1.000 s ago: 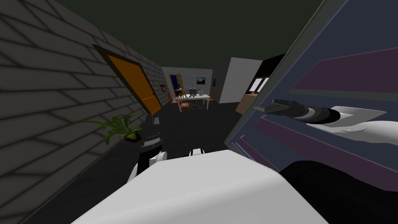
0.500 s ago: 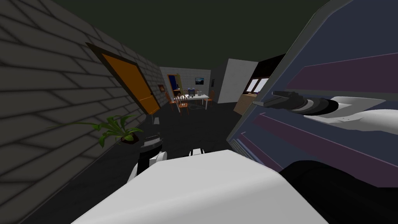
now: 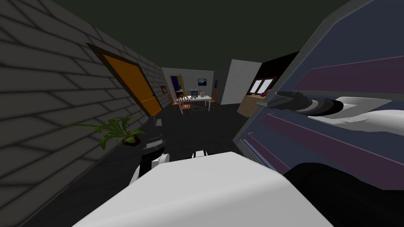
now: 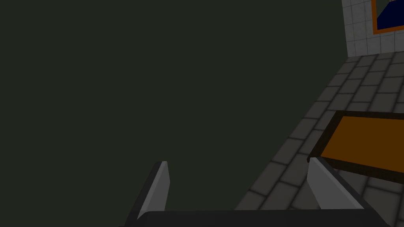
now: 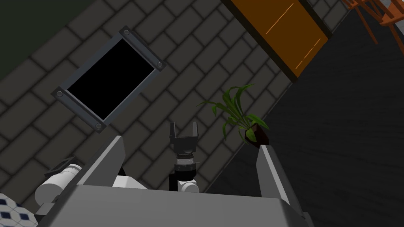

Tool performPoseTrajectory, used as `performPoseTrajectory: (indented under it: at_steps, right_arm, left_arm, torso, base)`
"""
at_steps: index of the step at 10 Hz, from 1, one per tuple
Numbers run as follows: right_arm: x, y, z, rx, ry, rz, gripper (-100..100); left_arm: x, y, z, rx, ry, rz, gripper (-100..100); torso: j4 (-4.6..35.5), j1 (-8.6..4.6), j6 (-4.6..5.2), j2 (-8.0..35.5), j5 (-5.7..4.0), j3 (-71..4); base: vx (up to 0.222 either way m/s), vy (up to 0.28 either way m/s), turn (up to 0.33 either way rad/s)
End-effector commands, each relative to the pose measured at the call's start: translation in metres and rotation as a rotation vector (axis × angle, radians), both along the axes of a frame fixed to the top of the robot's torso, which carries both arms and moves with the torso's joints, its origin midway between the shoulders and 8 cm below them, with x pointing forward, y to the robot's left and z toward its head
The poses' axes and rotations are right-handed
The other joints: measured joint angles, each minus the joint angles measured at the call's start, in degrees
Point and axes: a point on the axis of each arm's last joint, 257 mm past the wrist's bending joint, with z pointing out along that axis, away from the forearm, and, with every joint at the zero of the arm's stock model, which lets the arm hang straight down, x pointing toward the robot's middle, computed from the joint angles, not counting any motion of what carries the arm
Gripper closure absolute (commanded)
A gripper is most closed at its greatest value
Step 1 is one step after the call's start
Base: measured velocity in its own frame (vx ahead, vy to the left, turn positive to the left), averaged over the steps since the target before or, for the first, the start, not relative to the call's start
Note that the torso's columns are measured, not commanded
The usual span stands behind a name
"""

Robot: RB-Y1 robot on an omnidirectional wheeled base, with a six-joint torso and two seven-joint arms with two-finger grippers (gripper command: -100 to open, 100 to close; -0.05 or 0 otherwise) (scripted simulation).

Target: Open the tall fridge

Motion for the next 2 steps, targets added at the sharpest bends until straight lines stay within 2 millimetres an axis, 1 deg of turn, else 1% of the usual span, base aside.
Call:
performPoseTrajectory:
  at_steps: [1, 2]
  right_arm:
    - [0.0, 0.0, 0.0, 0.0, 0.0, 0.0, 0]
    - [0.0, 0.0, 0.0, 0.0, 0.0, 0.0, 0]
  left_arm:
    - [0.0, 0.0, 0.0, 0.0, 0.0, 0.0, 0]
    - [0.0, 0.0, 0.0, 0.0, 0.0, 0.0, 0]
  torso:
    - [0.0, 0.0, 0.0, 0.0, 0.0, 0.0]
    - [0.0, 0.0, 0.0, 0.0, 0.0, 0.0]
  base:
    - [0.0, 0.0, 0.0]
    - [0.0, 0.0, 0.0]
